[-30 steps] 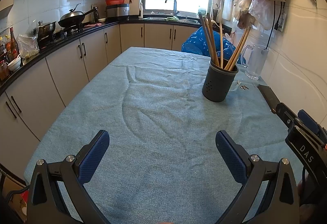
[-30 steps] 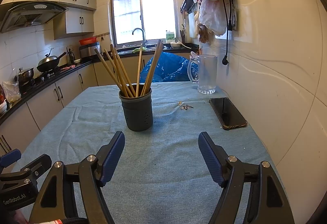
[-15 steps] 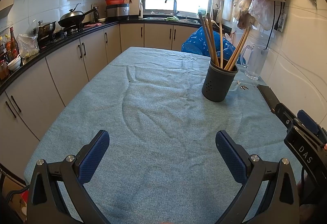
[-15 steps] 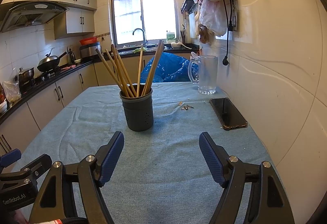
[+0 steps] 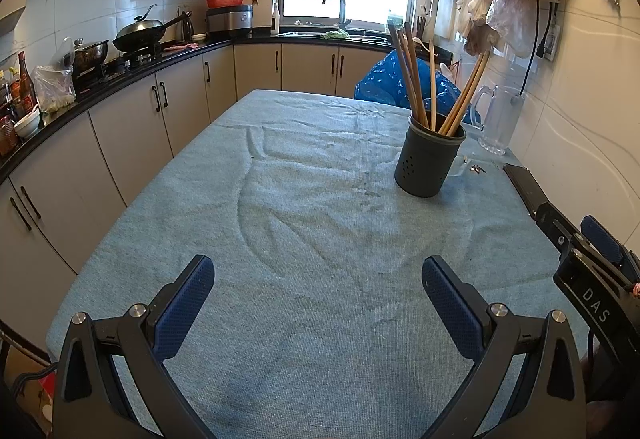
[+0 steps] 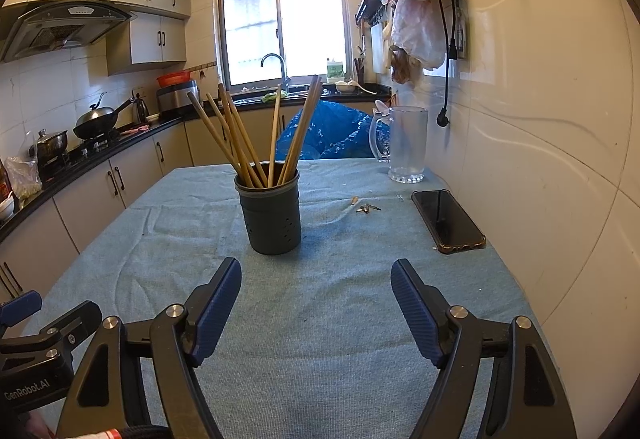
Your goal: Organize utensils
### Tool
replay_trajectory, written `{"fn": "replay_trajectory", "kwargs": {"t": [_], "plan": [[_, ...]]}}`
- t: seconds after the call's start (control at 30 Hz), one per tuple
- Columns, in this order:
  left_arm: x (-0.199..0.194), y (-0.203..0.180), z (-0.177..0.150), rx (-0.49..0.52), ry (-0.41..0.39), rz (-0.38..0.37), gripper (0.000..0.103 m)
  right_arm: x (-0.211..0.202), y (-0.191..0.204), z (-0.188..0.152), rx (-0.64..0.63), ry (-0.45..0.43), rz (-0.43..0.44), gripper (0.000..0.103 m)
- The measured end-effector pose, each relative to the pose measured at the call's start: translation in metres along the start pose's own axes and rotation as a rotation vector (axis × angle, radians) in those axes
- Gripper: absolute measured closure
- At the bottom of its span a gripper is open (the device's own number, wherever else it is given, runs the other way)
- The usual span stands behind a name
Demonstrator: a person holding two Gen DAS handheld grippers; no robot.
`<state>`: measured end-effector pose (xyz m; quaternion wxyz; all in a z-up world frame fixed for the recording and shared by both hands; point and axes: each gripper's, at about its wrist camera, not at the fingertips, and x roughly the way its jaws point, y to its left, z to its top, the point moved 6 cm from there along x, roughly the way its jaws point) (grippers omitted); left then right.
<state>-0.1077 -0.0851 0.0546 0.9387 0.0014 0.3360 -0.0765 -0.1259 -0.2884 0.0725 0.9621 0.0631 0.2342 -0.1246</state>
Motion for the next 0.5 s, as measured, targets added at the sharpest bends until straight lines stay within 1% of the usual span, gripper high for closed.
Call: {"fn": "replay_trajectory", "kwargs": {"t": [0.5], "plan": [[0.0062, 0.003, 0.0087, 0.005, -0.017, 0.009, 0.0, 0.0038, 0.0019, -0.0025, -0.016, 0.015, -0.006, 0.021]]}}
